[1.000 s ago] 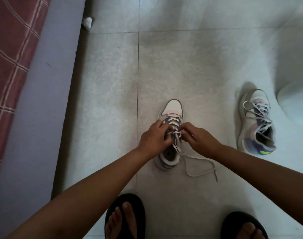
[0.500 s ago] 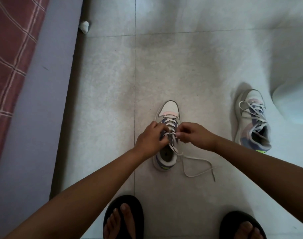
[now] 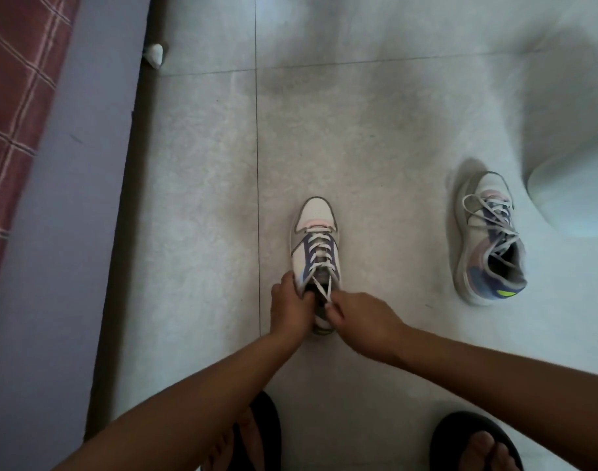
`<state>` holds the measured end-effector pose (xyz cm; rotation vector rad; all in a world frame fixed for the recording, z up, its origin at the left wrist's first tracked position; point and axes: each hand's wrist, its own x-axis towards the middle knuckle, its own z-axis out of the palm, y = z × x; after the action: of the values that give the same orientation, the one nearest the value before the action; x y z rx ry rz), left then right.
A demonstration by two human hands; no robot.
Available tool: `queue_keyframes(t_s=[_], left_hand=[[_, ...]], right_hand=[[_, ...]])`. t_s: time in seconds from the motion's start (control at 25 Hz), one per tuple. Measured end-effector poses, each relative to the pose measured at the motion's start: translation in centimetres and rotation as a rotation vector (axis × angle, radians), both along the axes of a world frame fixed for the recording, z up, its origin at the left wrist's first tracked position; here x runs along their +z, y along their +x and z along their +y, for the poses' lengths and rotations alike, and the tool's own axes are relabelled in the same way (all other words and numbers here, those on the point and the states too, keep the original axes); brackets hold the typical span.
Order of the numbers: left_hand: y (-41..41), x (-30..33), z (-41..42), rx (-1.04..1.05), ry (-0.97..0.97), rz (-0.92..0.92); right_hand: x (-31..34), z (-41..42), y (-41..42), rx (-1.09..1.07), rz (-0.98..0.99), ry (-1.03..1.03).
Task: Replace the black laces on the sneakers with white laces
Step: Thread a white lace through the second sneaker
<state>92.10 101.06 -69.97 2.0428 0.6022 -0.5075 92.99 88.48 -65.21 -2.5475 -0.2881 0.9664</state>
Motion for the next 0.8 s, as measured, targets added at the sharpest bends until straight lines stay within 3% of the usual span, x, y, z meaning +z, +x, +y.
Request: queue_keyframes(t_s=[0.16, 0.4, 0.48, 0.56, 0.64, 0.8], left_hand=[[0.4, 0.2, -0.6, 0.027, 0.033, 0.018], [0.2, 0.3, -0.1, -0.048, 0.018, 0.044], [-0.2, 0.4, 0.5, -0.168, 0.026, 0.1], [-0.5, 0.6, 1.1, -0.327, 0.061, 0.161], [0.1, 1.1, 1.6, -0.357, 0.077, 0.156], [3.8, 2.0, 1.9, -0.368, 0.15, -0.046]], right_hand=[[1.0, 0.8, -0.8, 0.003, 0.181, 0.121], [1.5, 0.1, -0.6, -0.014, 0.281, 0.256], [1.6, -0.9, -0.7, 0.048, 0.195, 0.244], [1.1, -2.4, 1.2, -0.041, -0.037, 0.178], [0.1, -3.9, 4.3, -0.163, -0.191, 0.112], [-1.9, -3.0, 8.2, -0.337, -0.096, 0.246]])
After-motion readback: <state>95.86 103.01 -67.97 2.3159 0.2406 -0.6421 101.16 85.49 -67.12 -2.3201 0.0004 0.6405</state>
